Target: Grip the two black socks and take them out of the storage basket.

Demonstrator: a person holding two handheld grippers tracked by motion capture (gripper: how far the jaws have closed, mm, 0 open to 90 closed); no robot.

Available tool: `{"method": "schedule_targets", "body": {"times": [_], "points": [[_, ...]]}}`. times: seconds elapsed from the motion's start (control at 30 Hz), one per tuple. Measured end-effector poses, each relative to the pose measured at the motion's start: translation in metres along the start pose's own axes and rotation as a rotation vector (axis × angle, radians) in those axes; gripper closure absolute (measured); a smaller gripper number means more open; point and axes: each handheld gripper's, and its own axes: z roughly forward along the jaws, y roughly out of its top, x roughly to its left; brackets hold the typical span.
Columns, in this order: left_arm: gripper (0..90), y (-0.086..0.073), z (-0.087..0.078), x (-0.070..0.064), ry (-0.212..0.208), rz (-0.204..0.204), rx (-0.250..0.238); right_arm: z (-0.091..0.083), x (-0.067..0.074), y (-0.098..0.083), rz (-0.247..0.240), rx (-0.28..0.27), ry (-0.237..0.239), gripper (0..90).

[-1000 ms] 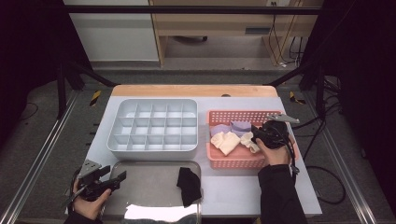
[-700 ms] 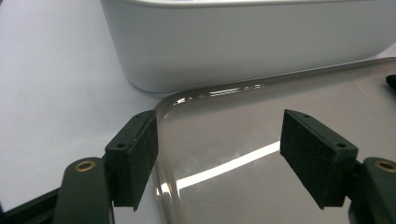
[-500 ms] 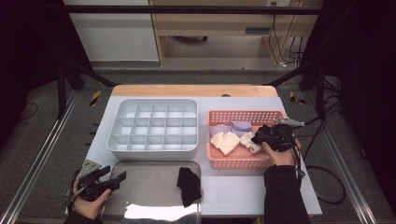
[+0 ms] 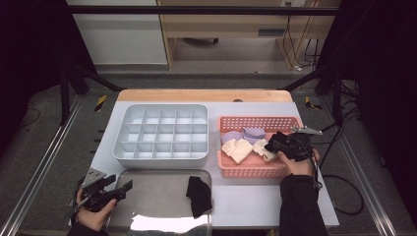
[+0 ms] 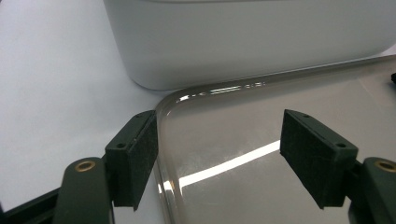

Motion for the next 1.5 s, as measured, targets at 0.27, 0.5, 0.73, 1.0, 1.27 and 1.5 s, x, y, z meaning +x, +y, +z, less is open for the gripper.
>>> {"method": "schedule_targets", "body": {"times": [0.27,0.5,0.73,1.0,1.27,1.5], "points": [[27.5,0.000,0.001,0.000,0.003,-0.002,0.004,0.007,0.002,-0.001,0.007,0.043,0.001,37.8],[27.6,0.000,0.002,0.000,0.004,0.000,0.007,0.011,0.004,-0.001,-0.018,0.098,-0.011,63.2],[27.7,0.000,0.001,0.000,0.002,-0.002,0.003,0.011,0.003,-0.002,-0.021,0.130,0.014,86.2],[27.8,0.000,0.000,0.001,0.001,-0.006,-0.003,0.007,0.003,-0.002,-0.020,0.117,0.045,87.3],[27.8,0.000,0.000,0.001,0.001,-0.004,-0.003,0.003,0.012,0.002,-0.064,0.098,0.077,87.4],[27.8,0.000,0.000,0.001,0.001,-0.005,-0.004,-0.002,0.019,0.007,-0.100,0.070,0.108,87.5]]}}
